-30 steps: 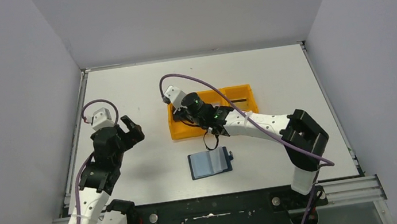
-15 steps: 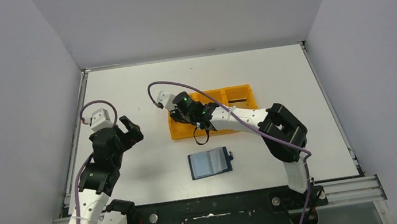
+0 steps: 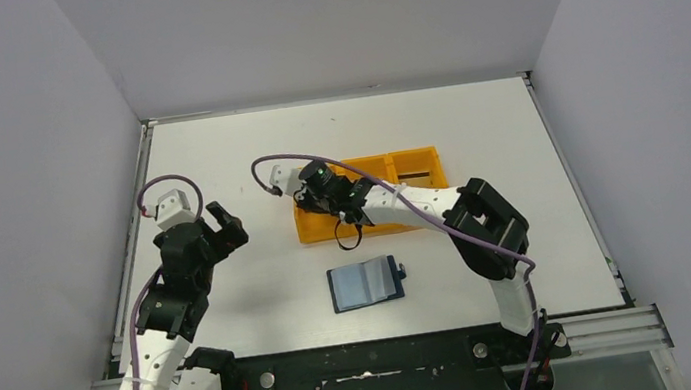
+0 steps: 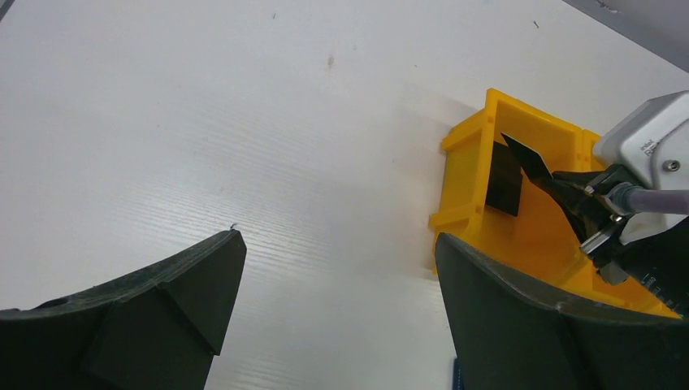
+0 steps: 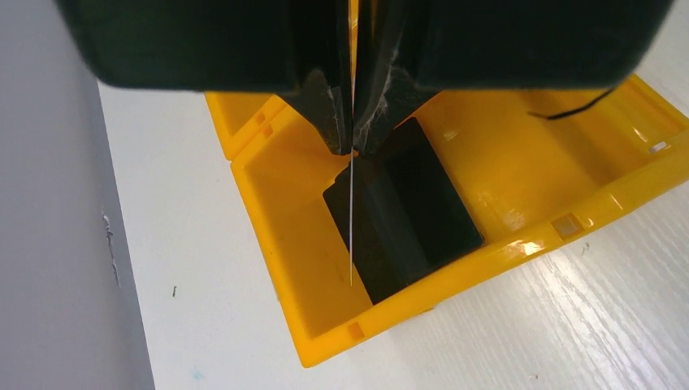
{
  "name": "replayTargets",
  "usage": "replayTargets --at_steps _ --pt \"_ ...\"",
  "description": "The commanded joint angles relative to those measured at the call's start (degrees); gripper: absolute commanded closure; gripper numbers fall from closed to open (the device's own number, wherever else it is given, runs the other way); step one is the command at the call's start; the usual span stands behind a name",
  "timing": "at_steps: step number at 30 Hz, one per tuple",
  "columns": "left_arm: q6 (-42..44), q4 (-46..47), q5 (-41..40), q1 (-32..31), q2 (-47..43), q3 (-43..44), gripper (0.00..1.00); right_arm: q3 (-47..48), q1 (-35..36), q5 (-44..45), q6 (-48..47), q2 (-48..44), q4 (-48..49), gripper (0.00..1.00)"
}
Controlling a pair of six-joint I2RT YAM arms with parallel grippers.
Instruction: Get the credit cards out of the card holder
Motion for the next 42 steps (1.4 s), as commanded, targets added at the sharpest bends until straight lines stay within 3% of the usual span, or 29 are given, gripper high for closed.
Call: replayTargets --at_steps 1,12,20,23,30,38,42 --pt "0.0 1.1 -1.2 0.4 -0.6 0.2 0.11 2.4 -0.3 0.5 -5.3 0.7 1.5 1.00" --pt "0.0 1.0 -1.4 0.3 -0.7 0.2 0.11 3.3 -0.1 -3.0 -11.8 2.8 -1.0 0.96" --pt "0.2 1.2 -1.2 0.3 -0.9 0.1 0.11 5.7 0.4 1.4 -14.0 7.1 -2.2 0.95" --pt "0.2 1.2 -1.2 0.4 -0.8 0.0 0.11 5.7 0.4 1.9 -12.8 7.3 -2.3 0.92" --pt "0.4 1.7 -0.8 0.5 -0.6 -0.1 0.11 4.6 0.2 -2.1 -8.5 4.8 -1.3 0.77" --pt "0.4 1.6 -0.7 0.5 -0.6 -0.2 0.11 4.0 -0.7 -4.0 -4.6 2.4 -0.1 0.76" --pt "0.4 1.5 -0.5 0.5 -0.5 -0.1 0.11 3.0 -1.2 -3.3 1.6 -1.7 2.2 0.76"
